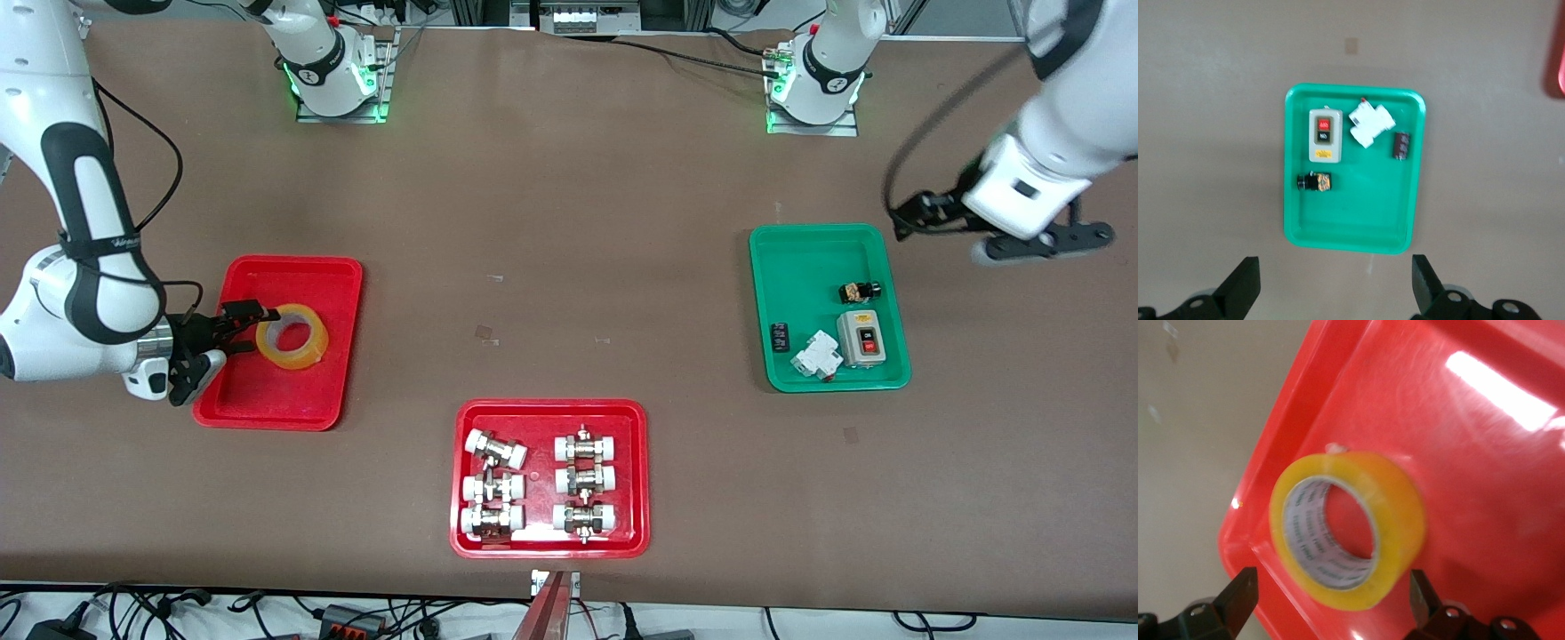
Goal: Left arm passes tape to right arm into tray
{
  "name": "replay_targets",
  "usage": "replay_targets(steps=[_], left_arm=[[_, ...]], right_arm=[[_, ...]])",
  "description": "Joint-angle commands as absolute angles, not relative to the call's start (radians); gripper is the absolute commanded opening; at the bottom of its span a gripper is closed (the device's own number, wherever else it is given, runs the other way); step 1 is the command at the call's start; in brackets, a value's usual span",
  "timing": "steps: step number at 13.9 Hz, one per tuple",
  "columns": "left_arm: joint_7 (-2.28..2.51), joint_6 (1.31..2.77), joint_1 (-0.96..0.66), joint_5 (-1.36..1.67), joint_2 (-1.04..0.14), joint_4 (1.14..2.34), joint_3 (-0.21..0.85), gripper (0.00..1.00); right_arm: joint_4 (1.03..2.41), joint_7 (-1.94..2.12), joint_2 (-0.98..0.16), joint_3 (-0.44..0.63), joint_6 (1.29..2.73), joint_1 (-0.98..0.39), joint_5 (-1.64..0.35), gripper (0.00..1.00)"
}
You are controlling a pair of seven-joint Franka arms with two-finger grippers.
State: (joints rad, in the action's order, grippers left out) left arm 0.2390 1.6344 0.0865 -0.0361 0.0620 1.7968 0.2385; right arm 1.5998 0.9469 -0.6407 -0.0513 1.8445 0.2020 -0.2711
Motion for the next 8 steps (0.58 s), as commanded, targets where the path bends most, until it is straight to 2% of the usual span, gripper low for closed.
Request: replay_targets(steps=[1,4,8], left_arm=[[0.196,1.602,0.078,-0.049,0.138,1.864,0.261,1.0],[0.189,1.614,0.08,-0.044,0.129,1.829,0.256,1.0],[0.186,1.65,0.098,0.031,0.127,1.827,0.252,1.0]], right_arm=[[1.617,0.886,-0.539,-0.048,1.878,0.16,-0.154,1.0],[1.624,0.703,-0.43,-0.049,1.861,0.115,-0.058,1.0],[1.626,0.398,-0.275,-0.051,1.723,0.066,0.008,1.0]])
